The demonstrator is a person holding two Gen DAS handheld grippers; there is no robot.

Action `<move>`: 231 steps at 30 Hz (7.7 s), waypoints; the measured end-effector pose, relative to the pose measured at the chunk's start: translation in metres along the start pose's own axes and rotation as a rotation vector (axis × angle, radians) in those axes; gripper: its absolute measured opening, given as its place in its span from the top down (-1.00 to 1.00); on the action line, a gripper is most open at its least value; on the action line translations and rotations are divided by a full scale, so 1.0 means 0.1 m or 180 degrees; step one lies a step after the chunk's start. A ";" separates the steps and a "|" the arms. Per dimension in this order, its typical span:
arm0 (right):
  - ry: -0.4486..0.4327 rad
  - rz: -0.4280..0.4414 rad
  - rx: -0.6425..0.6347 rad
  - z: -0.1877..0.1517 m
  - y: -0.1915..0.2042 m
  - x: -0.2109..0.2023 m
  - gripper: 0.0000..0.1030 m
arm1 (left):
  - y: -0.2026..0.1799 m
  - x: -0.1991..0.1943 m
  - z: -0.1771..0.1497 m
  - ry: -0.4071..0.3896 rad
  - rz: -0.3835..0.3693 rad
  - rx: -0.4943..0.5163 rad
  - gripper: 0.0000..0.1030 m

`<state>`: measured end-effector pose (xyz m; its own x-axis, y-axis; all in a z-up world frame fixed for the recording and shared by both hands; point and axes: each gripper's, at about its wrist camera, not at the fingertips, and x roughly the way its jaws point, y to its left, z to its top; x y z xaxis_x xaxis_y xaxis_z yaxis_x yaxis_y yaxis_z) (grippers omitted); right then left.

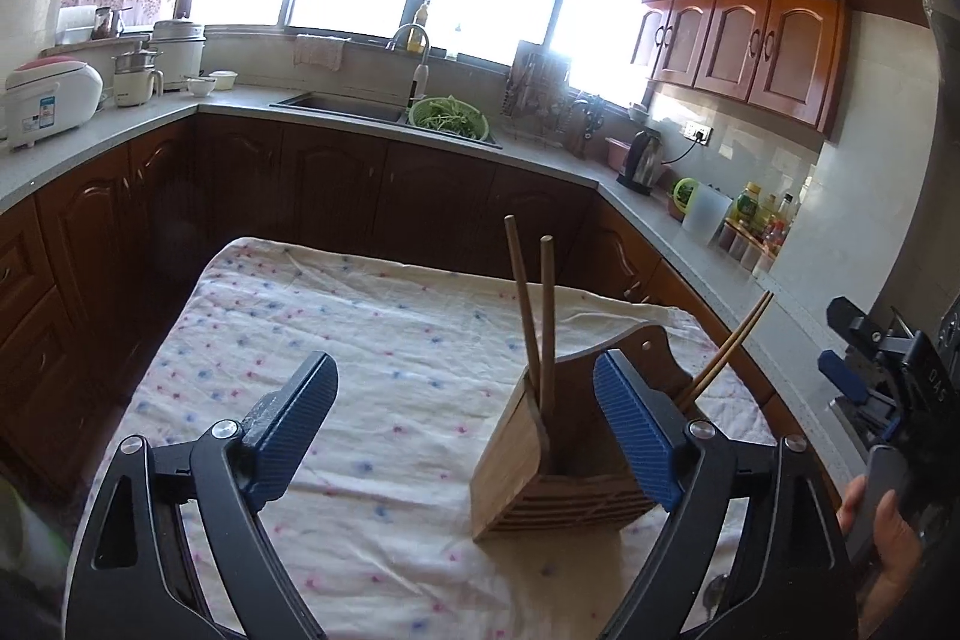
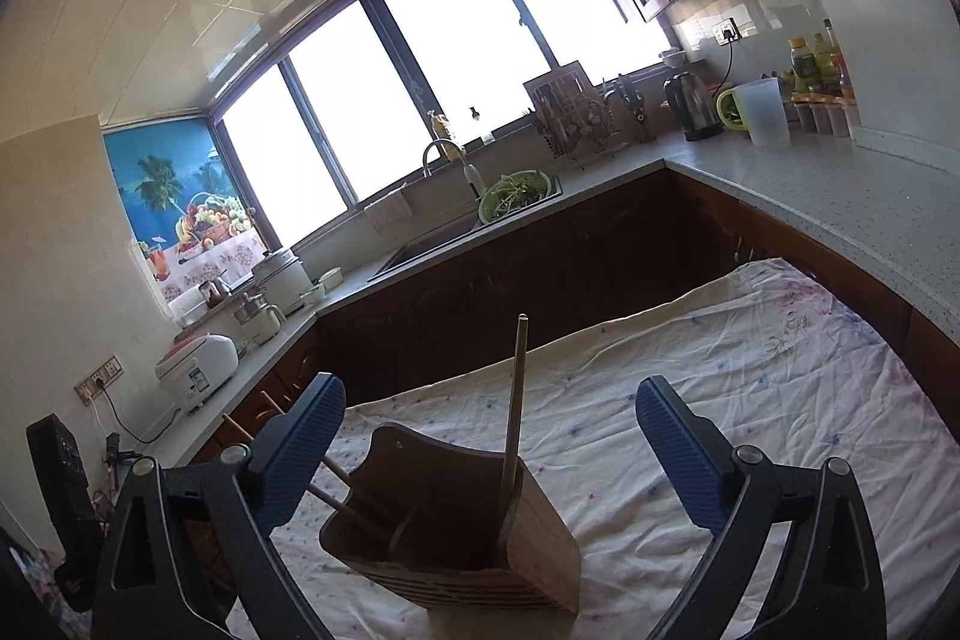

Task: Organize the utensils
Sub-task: 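Insert the chopsticks into the holder and open both grippers, then move both open grippers back toward the metal chopsticks and spoon, then grasp a metal chopstick with the left gripper while the right gripper grasps a wooden chopstick, then lift both chopsticks and carry both grippers over the wooden holder, then lower the chopsticks into the holder slots and open both grippers, then move both open grippers back toward the spoon and metal chopsticks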

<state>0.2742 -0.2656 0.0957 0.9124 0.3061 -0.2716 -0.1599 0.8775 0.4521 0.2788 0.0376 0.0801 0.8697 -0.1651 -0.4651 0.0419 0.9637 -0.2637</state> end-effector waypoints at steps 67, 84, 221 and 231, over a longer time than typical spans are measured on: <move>0.1505 -0.0560 -0.0387 -1.71 -0.39 -0.37 0.60 | 0.23 -0.24 -1.90 0.1573 0.0125 0.0089 0.54; 0.1840 -0.0769 -0.0605 -1.67 -0.41 0.18 0.79 | 0.17 -0.04 -1.80 0.1658 0.0019 0.0316 0.55; 0.0140 -0.0186 -0.0017 0.00 -0.05 0.15 -0.49 | -0.10 0.22 0.04 -0.0009 -0.0275 -0.0102 -0.04; 0.0158 -0.0134 -0.0085 -0.11 -0.02 -0.26 -1.00 | 0.02 -0.16 -0.21 0.0053 -0.0120 -0.0162 -0.75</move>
<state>0.2466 -0.2711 0.0929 0.8989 0.2862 -0.3318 -0.1324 0.8993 0.4169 0.2547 0.0376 0.0689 0.8596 -0.2051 -0.4680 0.0491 0.9448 -0.3239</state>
